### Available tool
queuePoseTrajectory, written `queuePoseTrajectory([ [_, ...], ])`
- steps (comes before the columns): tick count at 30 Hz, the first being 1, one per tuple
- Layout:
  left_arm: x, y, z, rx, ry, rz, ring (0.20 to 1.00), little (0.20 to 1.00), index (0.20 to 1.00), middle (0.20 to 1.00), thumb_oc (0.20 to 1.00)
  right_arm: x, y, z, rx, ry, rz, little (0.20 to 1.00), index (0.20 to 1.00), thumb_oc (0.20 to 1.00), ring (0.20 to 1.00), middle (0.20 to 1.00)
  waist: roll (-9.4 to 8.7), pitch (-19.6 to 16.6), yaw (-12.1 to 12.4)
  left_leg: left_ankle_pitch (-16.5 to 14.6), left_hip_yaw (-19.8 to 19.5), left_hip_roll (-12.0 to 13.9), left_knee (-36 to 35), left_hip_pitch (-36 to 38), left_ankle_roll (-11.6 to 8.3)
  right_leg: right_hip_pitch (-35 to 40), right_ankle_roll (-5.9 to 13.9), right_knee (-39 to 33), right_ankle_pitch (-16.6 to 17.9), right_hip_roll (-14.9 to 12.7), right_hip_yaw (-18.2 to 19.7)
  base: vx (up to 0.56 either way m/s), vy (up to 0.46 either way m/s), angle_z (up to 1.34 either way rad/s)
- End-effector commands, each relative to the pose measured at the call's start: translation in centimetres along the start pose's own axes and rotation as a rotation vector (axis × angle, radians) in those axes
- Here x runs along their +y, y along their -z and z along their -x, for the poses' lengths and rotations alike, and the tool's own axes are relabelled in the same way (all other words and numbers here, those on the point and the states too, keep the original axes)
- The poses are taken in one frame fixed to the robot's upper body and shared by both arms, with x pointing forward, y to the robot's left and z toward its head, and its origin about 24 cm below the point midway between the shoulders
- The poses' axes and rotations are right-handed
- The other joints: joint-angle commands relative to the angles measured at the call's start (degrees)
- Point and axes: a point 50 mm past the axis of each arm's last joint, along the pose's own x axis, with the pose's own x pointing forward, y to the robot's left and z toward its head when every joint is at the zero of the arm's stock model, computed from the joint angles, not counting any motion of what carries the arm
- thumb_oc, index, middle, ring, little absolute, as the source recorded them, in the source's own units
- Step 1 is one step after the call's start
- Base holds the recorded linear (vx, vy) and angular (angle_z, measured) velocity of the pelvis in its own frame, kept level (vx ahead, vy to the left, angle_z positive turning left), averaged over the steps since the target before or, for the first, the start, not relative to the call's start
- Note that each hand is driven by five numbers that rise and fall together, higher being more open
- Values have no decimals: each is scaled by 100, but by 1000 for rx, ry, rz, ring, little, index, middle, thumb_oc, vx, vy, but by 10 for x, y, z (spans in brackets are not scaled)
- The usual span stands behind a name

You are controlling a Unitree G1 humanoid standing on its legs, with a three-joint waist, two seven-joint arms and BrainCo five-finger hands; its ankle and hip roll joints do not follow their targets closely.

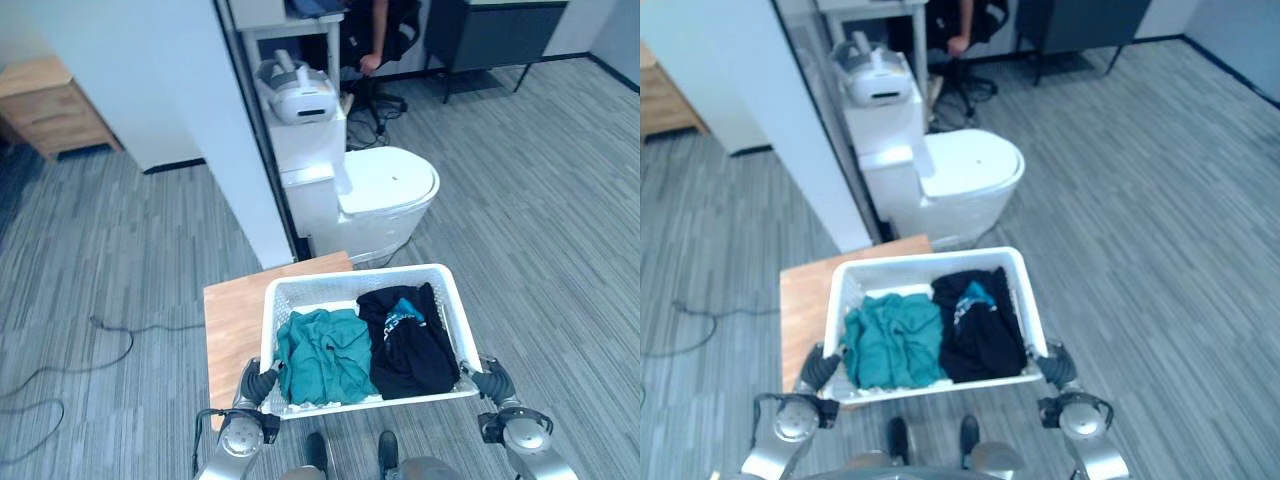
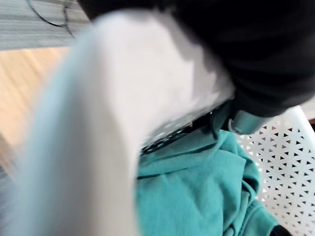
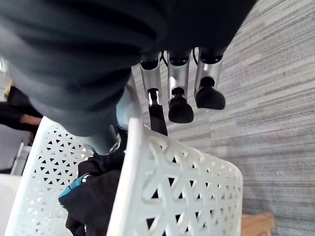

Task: Grab the laundry basket,head to the washer,open it,put in the laundry and shut it.

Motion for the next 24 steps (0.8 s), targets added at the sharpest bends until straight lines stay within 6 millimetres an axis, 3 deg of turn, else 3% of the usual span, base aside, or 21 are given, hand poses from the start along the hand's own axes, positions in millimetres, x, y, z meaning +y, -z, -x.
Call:
queuePoseTrajectory([
  [1,19,-37,-11,-188,-53,42,200,200,200,200,200,-14,-68,-11,-338,-4,-113,200,200,200,200,200,-187,-222,-29,-1085,-1336,-415,992,-278,-79,-213,382,484,-770,-24,555,-35,18,-122],
  [2,20,-38,-11,-188,-53,42,200,200,200,200,200,-14,-68,-11,-339,-4,-114,200,200,200,200,200,-190,-235,-29,-1067,-1335,-420,991,-304,-78,-236,384,477,-752,-29,556,-83,47,-154],
  [3,16,-46,-11,-225,-31,42,200,200,200,200,200,-13,-71,-10,-353,-22,-113,200,200,200,200,200,-184,-229,-105,-1141,-1712,-615,1008,-386,-47,-350,407,454,-665,45,861,-76,70,-158],
  [5,13,-55,-11,-268,6,23,200,200,200,200,200,-16,-72,-7,-368,-27,-125,200,200,200,200,200,-144,-257,-296,-1165,-1707,-634,823,-310,38,-465,455,389,-523,128,1175,-70,117,-120],
  [7,12,-71,-13,-331,31,-3,200,200,200,200,200,-16,-82,-5,-409,-30,-200,200,200,200,200,200,-192,-221,-506,-1095,-1413,-595,650,-344,102,-794,602,378,-290,208,1552,-142,129,-94],
  [10,14,-82,-16,-369,25,-15,200,200,200,200,200,-13,-93,-4,-454,-42,-248,200,200,200,200,200,-242,-158,-535,-1052,-1045,-545,602,-471,164,-1076,704,455,-185,291,1835,-203,65,-112],
  [11,20,-89,-19,-391,-7,-8,200,200,200,200,200,-3,-109,-6,-511,-81,-268,200,200,200,200,200,-260,-15,-466,-1070,-467,-379,625,-577,210,-1389,737,609,-227,276,1519,-243,19,-114],
  [12,20,-89,-19,-392,-8,-9,200,200,200,200,200,-3,-110,-7,-512,-81,-269,200,200,200,200,200,-271,-24,-447,-1054,-443,-381,622,-595,206,-1414,738,610,-210,277,1543,-188,-15,-171],
  [13,21,-89,-19,-391,-18,-2,200,200,200,200,200,1,-115,-6,-531,-100,-268,200,200,200,200,200,-273,-8,-372,-1040,-187,-300,569,-578,197,-1466,713,611,-242,157,1125,-40,-63,-223],
  [14,23,-87,-19,-382,-32,11,200,200,200,200,200,4,-117,-6,-540,-113,-260,200,200,200,200,200,-276,6,-293,-1015,27,-231,534,-539,176,-1484,687,612,-298,5,590,-32,-136,-230],
  [15,25,-80,-17,-357,-52,43,200,200,200,200,200,9,-119,-5,-544,-132,-241,200,200,200,200,200,-235,20,-85,-998,461,-49,491,-402,120,-1431,588,699,-492,-342,-624,-8,-115,-230],
  [16,25,-79,-17,-357,-52,44,200,200,200,200,200,9,-119,-5,-544,-132,-240,200,200,200,200,200,-234,30,-85,-1002,461,-47,490,-388,119,-1421,588,705,-499,-340,-625,10,-144,-219],
  [17,27,-77,-16,-348,-63,65,200,200,200,200,200,11,-119,-5,-545,-135,-240,200,200,200,200,200,-213,12,25,-1004,708,47,478,-311,73,-1327,537,705,-587,-519,-1230,171,-179,-220],
  [18,26,-67,-14,-313,-54,75,200,200,200,200,200,11,-115,-5,-527,-140,-238,200,200,200,200,200,-172,-75,53,-1174,949,166,526,-86,13,-1157,561,703,-713,-598,-1568,171,-178,-166],
  [22,20,-60,-12,-288,-39,68,200,200,200,200,200,7,-106,-2,-505,-119,-250,200,200,200,200,200,-132,-150,-32,-1444,1131,262,860,141,-4,-1016,584,584,-603,-505,-1209,237,-198,-83],
  [24,16,-62,-11,-298,-28,86,200,200,200,200,200,0,-107,-1,-515,-103,-234,200,200,200,200,200,-69,-124,-89,-1488,1049,544,1898,35,-64,-719,440,486,-717,-366,-1027,308,-283,-15],
])
